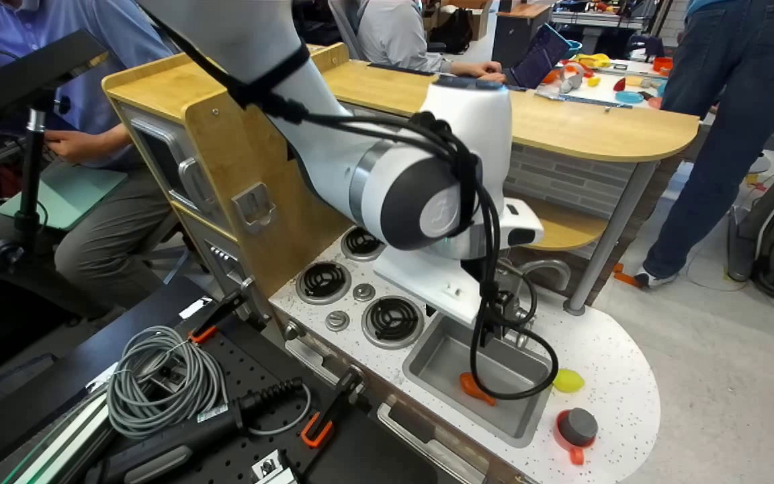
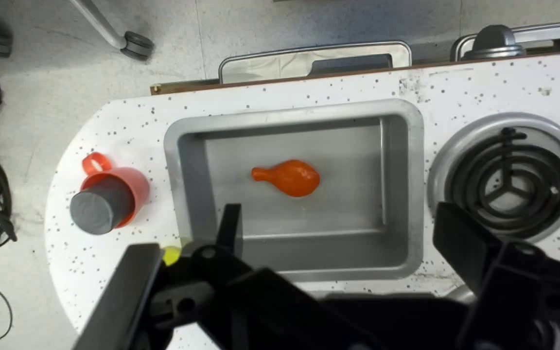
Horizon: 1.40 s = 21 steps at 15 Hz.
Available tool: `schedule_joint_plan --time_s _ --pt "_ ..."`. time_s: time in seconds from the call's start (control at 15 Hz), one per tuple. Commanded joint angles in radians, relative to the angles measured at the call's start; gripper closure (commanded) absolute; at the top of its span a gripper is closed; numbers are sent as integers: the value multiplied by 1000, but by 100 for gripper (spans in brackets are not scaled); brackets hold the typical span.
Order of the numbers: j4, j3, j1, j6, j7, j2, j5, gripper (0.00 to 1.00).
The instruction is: Remove the chicken from the sink and put it on the stovetop
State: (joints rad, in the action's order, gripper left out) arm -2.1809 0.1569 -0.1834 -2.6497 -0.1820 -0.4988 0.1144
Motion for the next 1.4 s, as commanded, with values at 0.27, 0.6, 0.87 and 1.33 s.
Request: schedule_joint_plan --time_s 0.27,0.6,0.87,1.33 --pt "223 45 4 -93 50 -366 30 0" --pt "405 57 -3 -65 38 -548 30 0" --pt "540 44 -13 -47 10 -646 33 0" --pt "713 12 -38 -8 -62 -758 43 0"
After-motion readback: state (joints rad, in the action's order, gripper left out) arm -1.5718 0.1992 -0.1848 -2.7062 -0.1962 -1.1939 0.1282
